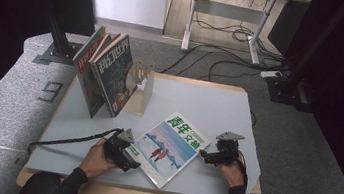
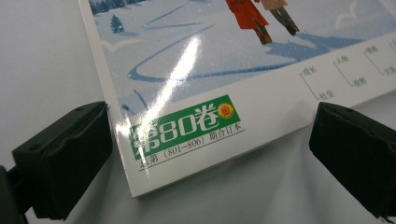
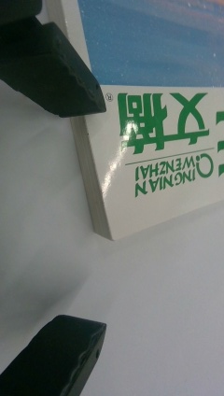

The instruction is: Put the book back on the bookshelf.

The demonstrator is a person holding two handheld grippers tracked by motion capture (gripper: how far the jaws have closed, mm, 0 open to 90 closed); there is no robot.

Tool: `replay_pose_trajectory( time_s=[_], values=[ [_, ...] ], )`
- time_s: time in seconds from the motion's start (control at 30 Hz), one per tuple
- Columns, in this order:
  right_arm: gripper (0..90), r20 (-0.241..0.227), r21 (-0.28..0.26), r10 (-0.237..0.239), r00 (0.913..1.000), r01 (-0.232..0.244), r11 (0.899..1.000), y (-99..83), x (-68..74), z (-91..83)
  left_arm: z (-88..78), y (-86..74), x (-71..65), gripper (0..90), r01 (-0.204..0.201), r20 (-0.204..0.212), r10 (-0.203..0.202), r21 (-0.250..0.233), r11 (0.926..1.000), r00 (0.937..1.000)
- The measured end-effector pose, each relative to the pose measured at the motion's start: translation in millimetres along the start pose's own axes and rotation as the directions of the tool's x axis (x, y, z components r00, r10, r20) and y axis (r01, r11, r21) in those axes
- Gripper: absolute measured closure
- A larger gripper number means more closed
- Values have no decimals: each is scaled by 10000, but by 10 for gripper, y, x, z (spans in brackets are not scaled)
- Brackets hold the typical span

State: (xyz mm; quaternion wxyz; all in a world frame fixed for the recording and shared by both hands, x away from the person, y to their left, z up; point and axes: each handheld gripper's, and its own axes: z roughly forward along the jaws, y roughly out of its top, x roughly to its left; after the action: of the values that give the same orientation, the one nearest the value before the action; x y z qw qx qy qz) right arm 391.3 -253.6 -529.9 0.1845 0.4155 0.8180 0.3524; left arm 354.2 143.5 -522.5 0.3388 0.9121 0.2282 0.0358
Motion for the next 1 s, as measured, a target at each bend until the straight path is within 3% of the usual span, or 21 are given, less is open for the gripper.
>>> replay_pose_trajectory(
  time_s=[0.17, 0.37, 0.5, 0.77, 0.9, 1.0],
  values=[
    [0, 189, 37, 77, 9998, -78, 10000, 74, -37, 68, -17, -32, -63, 5, -258, -205, 259, 66, 9996, 9995],
    [0, 356, 53, 290, 9989, -292, 9996, 170, -95, 167, -60, -55, -113, 87, -515, -424, 514, -8, 9987, 9978],
    [0, 364, 44, 511, 9980, -513, 9987, 210, -129, 219, -85, -49, -128, 146, -415, -341, 405, -302, 9987, 9986],
    [0, 311, -6, 829, 9961, -829, 9966, 248, -191, 282, -103, -69, -165, 224, -509, -587, 490, -314, 9982, 9971],
    [0, 413, -9, 772, 9962, -772, 9970, 247, -177, 274, -107, -68, -151, 230, -560, -544, 551, -152, 9983, 9970],
    [12, 317, 34, 815, 9962, -817, 9967, 246, -177, 260, -81, -77, -126, 221, -644, -483, 654, 228, 9977, 9967]
  ],
)
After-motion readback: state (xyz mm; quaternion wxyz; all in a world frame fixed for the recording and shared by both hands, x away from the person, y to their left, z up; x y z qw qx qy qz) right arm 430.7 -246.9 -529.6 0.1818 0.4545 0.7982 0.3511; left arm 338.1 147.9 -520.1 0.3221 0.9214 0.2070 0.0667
